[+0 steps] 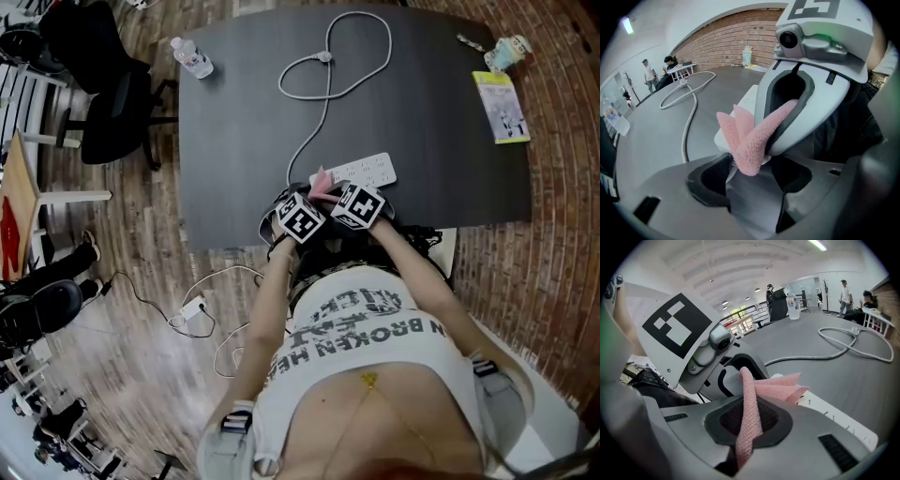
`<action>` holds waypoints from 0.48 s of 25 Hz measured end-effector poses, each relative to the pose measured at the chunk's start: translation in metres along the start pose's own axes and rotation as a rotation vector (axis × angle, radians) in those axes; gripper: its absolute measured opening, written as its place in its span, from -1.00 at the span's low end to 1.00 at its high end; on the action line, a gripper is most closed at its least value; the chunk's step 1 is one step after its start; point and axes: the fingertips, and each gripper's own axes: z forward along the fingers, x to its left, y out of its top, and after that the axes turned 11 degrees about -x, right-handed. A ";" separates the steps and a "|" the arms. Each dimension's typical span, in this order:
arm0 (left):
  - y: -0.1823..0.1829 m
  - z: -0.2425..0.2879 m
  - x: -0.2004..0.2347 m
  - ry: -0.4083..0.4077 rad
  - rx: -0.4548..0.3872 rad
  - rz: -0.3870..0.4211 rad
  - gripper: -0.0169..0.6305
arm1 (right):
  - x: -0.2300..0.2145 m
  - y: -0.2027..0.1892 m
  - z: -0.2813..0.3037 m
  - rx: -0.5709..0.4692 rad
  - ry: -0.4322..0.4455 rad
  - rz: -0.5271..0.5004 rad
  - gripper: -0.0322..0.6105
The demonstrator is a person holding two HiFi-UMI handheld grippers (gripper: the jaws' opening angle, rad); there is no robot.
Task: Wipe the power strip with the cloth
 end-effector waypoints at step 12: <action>0.001 0.002 -0.001 -0.001 -0.002 -0.006 -0.13 | 0.001 -0.001 -0.002 0.012 -0.024 -0.109 -0.85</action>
